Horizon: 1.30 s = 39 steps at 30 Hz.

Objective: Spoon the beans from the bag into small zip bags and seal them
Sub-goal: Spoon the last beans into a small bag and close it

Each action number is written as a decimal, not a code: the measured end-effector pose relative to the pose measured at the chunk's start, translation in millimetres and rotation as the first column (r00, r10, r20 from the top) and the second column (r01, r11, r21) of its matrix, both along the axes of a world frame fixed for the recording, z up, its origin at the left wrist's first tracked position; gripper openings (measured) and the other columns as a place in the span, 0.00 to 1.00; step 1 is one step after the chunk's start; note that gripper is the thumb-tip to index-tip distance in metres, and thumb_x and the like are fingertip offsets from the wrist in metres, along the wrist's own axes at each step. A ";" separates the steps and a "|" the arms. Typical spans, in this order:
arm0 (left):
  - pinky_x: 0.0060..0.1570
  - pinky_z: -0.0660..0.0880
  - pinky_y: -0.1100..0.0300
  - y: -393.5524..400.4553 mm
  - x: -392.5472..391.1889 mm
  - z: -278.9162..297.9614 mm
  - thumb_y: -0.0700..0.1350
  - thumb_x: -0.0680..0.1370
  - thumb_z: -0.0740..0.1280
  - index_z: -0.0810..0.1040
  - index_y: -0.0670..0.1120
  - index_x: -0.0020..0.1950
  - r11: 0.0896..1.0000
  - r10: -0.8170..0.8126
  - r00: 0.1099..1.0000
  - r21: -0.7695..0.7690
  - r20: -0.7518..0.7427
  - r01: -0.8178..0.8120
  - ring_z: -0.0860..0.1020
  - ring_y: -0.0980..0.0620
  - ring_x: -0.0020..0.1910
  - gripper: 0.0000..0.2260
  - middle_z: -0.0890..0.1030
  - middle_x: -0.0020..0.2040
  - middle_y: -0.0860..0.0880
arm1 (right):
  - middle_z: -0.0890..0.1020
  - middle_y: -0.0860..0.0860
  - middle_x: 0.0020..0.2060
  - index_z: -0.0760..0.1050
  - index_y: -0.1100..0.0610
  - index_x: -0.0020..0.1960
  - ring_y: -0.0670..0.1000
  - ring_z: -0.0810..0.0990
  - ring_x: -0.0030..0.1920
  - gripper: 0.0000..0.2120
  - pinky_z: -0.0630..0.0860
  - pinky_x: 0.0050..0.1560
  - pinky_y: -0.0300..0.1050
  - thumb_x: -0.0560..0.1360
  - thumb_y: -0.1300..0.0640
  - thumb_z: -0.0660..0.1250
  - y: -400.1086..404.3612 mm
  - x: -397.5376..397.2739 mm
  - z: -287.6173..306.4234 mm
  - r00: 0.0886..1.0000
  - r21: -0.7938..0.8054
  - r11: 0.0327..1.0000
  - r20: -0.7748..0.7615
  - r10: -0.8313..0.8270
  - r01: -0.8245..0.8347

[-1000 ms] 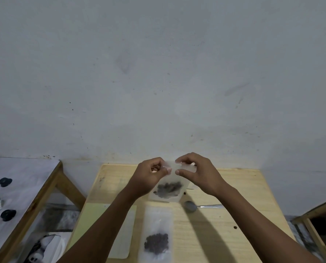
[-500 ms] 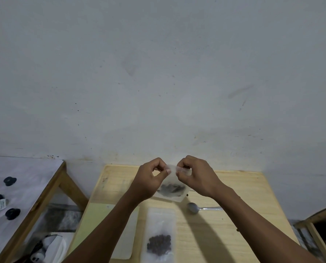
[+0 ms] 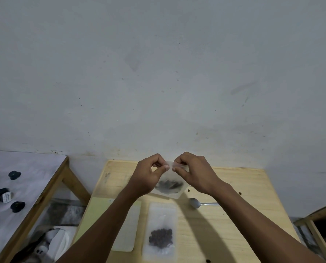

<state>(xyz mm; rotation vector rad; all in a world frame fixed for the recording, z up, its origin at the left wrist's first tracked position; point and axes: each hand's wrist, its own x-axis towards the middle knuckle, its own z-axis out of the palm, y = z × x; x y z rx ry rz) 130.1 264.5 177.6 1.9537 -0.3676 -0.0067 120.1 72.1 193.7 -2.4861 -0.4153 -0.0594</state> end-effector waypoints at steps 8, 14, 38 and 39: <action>0.48 0.75 0.57 18.0 -1.0 3.8 0.42 0.77 0.70 0.77 0.45 0.41 0.997 0.016 0.992 -0.073 -0.122 -0.025 0.81 0.44 0.43 0.06 0.83 0.39 0.47 | 0.77 0.40 0.43 0.77 0.51 0.47 0.45 0.75 0.44 0.06 0.71 0.51 0.48 0.78 0.49 0.65 -13.3 -7.1 -3.3 1.000 -0.033 0.999 0.025 -0.020 0.021; 0.49 0.75 0.59 22.0 -6.9 5.5 0.40 0.78 0.69 0.76 0.41 0.42 0.990 -0.007 0.986 -0.137 -0.169 -0.016 0.83 0.49 0.44 0.06 0.84 0.40 0.45 | 0.77 0.41 0.39 0.73 0.50 0.41 0.46 0.73 0.38 0.11 0.66 0.43 0.43 0.78 0.46 0.66 -13.1 -15.2 -6.0 0.994 0.008 0.999 0.103 -0.043 0.043; 0.40 0.76 0.57 17.0 -18.9 -12.6 0.49 0.80 0.65 0.79 0.46 0.48 0.954 0.126 0.911 -0.204 -0.393 -0.220 0.78 0.54 0.37 0.08 0.80 0.38 0.51 | 0.74 0.57 0.39 0.73 0.63 0.43 0.53 0.73 0.33 0.10 0.75 0.31 0.45 0.78 0.57 0.67 12.0 -23.0 -27.7 0.819 0.717 0.424 -0.562 -0.119 0.554; 0.38 0.74 0.59 18.5 -20.3 -15.7 0.50 0.80 0.65 0.79 0.47 0.48 0.969 0.115 0.908 -0.156 -0.402 -0.192 0.78 0.56 0.35 0.08 0.80 0.37 0.52 | 0.74 0.57 0.38 0.73 0.62 0.42 0.53 0.72 0.32 0.10 0.74 0.30 0.44 0.78 0.56 0.68 12.6 -20.9 -28.6 0.799 0.715 0.379 -0.588 -0.130 0.588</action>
